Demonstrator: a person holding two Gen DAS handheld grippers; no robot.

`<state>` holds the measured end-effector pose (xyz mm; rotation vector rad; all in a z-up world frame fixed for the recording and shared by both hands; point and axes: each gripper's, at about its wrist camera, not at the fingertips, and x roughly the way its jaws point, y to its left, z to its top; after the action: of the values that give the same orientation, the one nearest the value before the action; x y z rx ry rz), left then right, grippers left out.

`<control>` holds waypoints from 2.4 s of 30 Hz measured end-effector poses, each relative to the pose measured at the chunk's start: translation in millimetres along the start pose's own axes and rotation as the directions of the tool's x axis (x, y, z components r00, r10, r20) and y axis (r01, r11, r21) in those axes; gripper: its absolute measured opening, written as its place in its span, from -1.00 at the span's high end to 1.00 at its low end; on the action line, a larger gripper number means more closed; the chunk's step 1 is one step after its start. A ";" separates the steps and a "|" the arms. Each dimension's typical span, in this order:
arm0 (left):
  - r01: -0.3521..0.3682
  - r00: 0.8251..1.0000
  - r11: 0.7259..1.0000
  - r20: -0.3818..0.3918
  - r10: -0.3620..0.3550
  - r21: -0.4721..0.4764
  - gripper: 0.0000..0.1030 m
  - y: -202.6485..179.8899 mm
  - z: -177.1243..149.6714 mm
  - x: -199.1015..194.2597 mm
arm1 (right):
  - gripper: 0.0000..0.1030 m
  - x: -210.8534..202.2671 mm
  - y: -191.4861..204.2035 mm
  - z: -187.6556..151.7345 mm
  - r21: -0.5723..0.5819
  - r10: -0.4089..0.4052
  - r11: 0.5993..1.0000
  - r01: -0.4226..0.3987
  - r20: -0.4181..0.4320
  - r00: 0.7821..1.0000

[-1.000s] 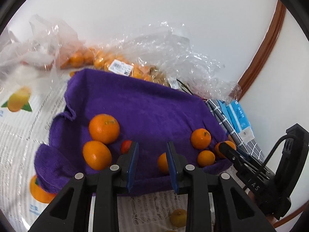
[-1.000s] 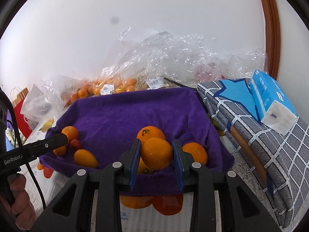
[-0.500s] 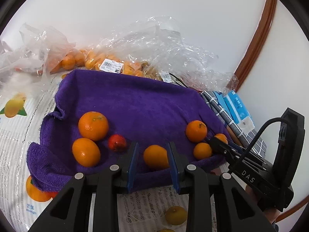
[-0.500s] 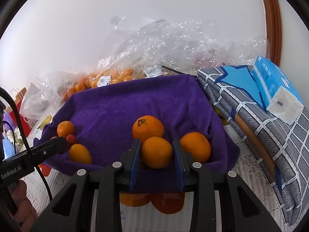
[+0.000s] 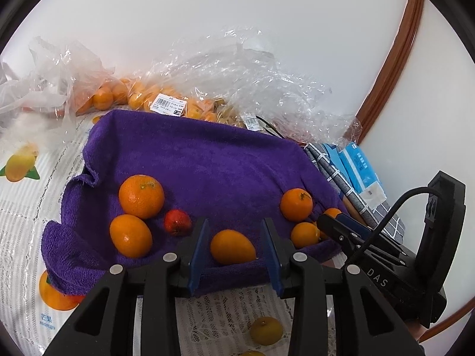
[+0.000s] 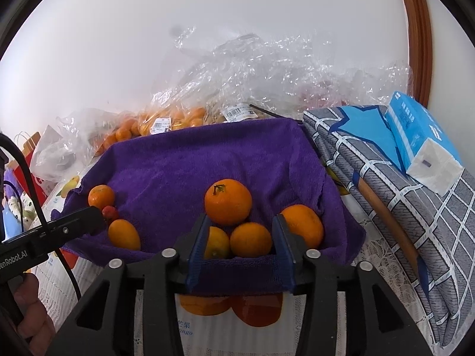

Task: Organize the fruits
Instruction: 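Lower both oranges onto the towel and open both tools, then withdraw both open tools from the towel toward the fruit row, then grasp a yellow-green fruit with the right tool while the left tool grasps another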

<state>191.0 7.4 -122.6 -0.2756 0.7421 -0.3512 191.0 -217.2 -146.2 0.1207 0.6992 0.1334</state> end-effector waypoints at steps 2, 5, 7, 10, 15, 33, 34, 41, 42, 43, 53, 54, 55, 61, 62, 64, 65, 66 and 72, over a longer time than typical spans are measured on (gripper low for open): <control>-0.002 1.000 1.000 0.008 0.002 0.000 0.33 0.1 -0.4 -1.9 | 0.05 -1.2 0.6 0.2 -0.003 -0.006 1.000 0.006 0.005 1.000; -0.008 1.000 1.000 0.022 0.008 -0.001 0.33 0.4 -0.3 -4.4 | 0.05 -3.0 0.3 0.4 -0.003 -0.016 1.000 0.016 0.013 1.000; -0.013 0.999 1.000 0.031 0.013 -0.002 0.33 0.9 0.2 -5.7 | 0.05 -5.1 -0.1 0.8 0.002 -0.026 1.000 0.026 0.022 0.999; -0.021 0.999 1.000 0.042 0.021 -0.004 0.33 2.1 0.5 -6.8 | 0.05 -9.7 0.4 0.8 0.002 -0.036 0.999 0.036 0.036 0.999; -0.054 0.996 0.999 0.067 0.054 0.005 0.33 0.7 -0.5 -7.9 | 0.05 -17.6 5.8 0.2 -0.018 -0.042 0.999 0.043 0.060 0.997; -0.157 0.978 0.987 0.138 0.159 -0.024 0.33 21.8 -18.1 -66.8 | 0.05 -62.3 24.4 -33.1 0.062 -0.016 0.998 0.021 -0.073 0.997; -0.171 0.977 0.985 0.123 0.173 -0.032 0.33 27.7 -24.4 -70.4 | 0.05 -64.1 28.8 -35.8 0.057 0.001 0.998 0.004 -0.076 0.997; -0.217 0.972 0.973 0.071 0.223 -0.080 0.26 59.7 -59.7 -95.5 | 0.08 -62.5 74.3 -51.5 0.003 0.115 0.993 -0.115 -0.086 0.990; -0.216 0.972 0.972 0.074 0.223 -0.096 0.25 63.1 -61.6 -98.3 | 0.10 -58.7 80.2 -53.0 -0.003 0.124 0.992 -0.125 -0.098 0.987; -0.211 0.972 0.972 0.078 0.220 -0.104 0.24 64.4 -61.9 -99.7 | 0.17 -55.0 83.6 -53.5 0.000 0.137 0.990 -0.138 -0.113 0.984; -0.225 0.971 0.973 0.068 0.229 -0.053 0.21 55.6 -64.4 -92.5 | 0.45 -22.3 94.0 -60.7 0.036 0.172 0.985 -0.168 -0.217 0.961; -0.230 0.970 0.972 0.068 0.233 -0.047 0.21 54.7 -64.7 -92.1 | 0.45 -20.5 93.3 -62.2 0.046 0.181 0.983 -0.175 -0.218 0.959; -0.234 0.969 0.971 0.066 0.237 -0.039 0.21 53.5 -65.3 -91.3 | 0.45 -20.9 91.7 -62.5 0.055 0.186 0.982 -0.178 -0.211 0.960; -0.163 0.986 0.987 0.024 0.163 0.011 0.21 42.3 -68.0 -84.1 | 0.45 -41.7 68.8 -55.7 0.092 0.184 0.981 -0.171 -0.159 0.970; -0.137 0.991 0.990 0.004 0.137 0.032 0.21 36.2 -69.1 -80.9 | 0.45 -49.1 61.8 -53.5 0.086 0.158 0.985 -0.147 -0.137 0.978; -0.077 0.996 0.995 -0.027 0.079 0.059 0.20 23.2 -71.2 -74.7 | 0.45 -63.2 45.3 -48.4 0.080 0.102 0.992 -0.095 -0.096 0.990; -0.042 0.998 0.997 -0.053 0.045 0.064 0.18 15.6 -72.2 -69.4 | 0.45 -68.1 37.6 -45.9 0.084 0.088 0.993 -0.081 -0.081 0.993; -0.014 0.997 0.998 -0.081 0.019 0.069 0.14 9.1 -73.2 -63.9 | 0.45 -70.3 31.8 -43.2 0.088 0.080 0.993 -0.073 -0.075 0.994; -0.030 0.981 0.993 -0.188 0.051 0.117 0.53 -19.0 -81.6 -28.5 | 0.45 -70.8 -9.0 -26.1 0.125 0.035 0.992 -0.028 -0.054 0.998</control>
<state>110.5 -8.2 -156.0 -0.1202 0.9116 -0.3832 121.1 -235.9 -122.6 0.2482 0.7616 0.1235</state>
